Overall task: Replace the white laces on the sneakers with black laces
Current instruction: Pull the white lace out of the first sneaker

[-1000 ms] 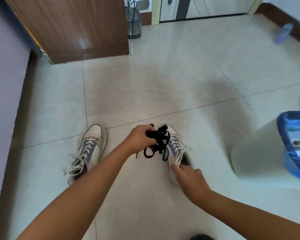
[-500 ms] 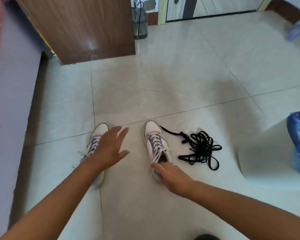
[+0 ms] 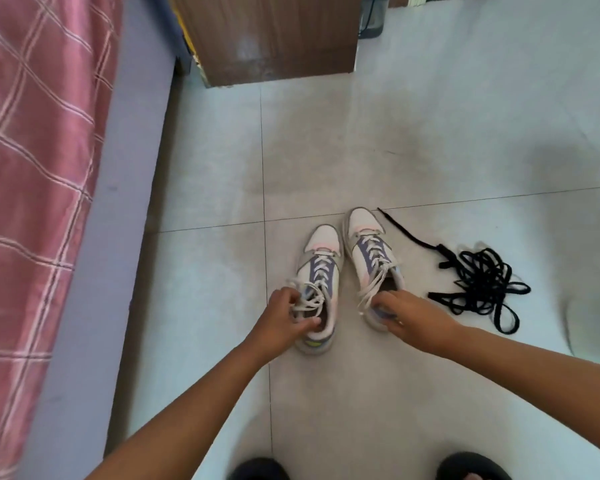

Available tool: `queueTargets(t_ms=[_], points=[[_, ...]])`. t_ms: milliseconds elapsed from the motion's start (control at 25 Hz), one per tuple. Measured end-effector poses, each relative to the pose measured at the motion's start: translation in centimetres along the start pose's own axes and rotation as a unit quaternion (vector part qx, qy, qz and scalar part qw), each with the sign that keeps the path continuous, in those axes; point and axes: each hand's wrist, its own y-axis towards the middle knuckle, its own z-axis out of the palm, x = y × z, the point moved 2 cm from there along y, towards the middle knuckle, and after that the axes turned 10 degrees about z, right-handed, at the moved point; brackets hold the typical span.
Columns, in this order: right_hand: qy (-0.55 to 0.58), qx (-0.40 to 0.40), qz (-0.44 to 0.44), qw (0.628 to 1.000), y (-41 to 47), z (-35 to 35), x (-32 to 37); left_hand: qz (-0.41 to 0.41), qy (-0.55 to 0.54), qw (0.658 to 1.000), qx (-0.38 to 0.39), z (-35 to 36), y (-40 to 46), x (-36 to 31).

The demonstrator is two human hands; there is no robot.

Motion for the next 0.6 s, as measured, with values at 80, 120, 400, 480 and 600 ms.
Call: queueTargets(t_ms=[80,120,400,480,600], points=[[-0.078,-0.105,-0.035,0.991,-1.1,-0.2,-0.3,0.012,-0.011,1.0,0.017,1.2,0.3,-0.7],[-0.094,-0.151,-0.063,0.982,-1.5,-0.5,0.0,0.02,-0.011,1.0,0.02,1.4,0.5,-1.1],[-0.034,-0.121,-0.166,0.978,2.0,-0.1,3.1,0.102,0.109,0.987,0.055,1.2,1.1,-2.9],[-0.075,-0.105,-0.184,0.974,3.0,-0.1,3.6,0.125,0.147,0.978,0.075,1.5,0.9,-2.6],[-0.066,-0.132,-0.226,0.963,3.5,-0.5,3.8,0.159,0.16,0.972,0.062,1.4,0.8,-2.7]])
